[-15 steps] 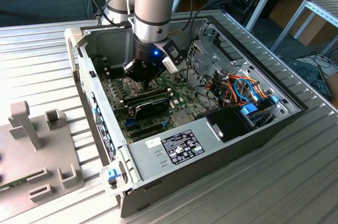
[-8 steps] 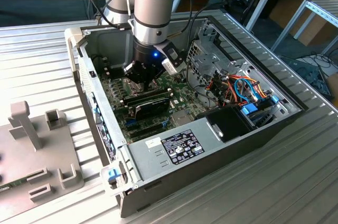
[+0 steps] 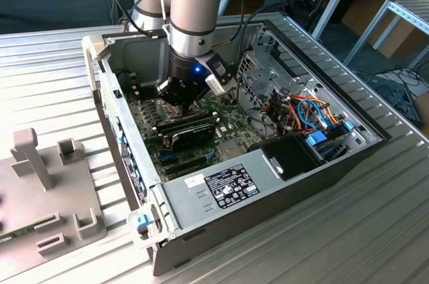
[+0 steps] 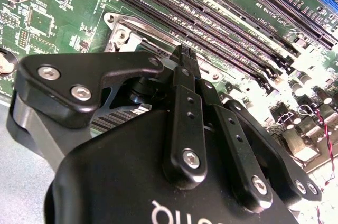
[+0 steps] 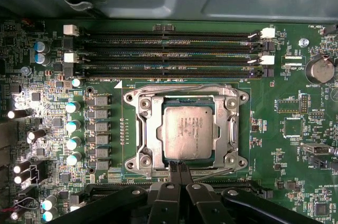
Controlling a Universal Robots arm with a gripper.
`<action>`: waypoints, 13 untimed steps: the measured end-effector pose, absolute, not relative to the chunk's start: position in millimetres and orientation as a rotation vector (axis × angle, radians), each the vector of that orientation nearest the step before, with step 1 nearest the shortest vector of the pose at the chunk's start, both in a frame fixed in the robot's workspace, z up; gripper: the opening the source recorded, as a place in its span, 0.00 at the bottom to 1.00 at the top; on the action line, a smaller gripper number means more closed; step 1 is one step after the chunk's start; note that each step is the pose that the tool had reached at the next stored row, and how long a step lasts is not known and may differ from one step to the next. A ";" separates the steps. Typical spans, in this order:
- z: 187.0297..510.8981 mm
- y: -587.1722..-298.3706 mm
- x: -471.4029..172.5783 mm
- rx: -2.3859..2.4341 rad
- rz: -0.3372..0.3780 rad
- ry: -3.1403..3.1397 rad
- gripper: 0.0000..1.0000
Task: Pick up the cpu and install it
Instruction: 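Install the second cpu locking lever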
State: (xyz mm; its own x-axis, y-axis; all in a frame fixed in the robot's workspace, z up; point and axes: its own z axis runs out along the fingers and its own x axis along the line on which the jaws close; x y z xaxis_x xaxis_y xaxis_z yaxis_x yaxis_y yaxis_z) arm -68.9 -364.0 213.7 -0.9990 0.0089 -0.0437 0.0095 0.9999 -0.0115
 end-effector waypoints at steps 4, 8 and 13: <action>213.6 -364.0 -68.9 0.014 -0.018 3.098 0.11; 213.4 -364.0 -68.9 0.014 -0.018 3.098 0.11; 211.5 -363.9 -71.3 0.019 -0.018 3.097 0.11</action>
State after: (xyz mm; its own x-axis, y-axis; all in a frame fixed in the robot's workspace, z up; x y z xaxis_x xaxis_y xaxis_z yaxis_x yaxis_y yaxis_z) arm -71.3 -363.9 211.5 -0.9989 0.0119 -0.0445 0.0124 0.9999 -0.0111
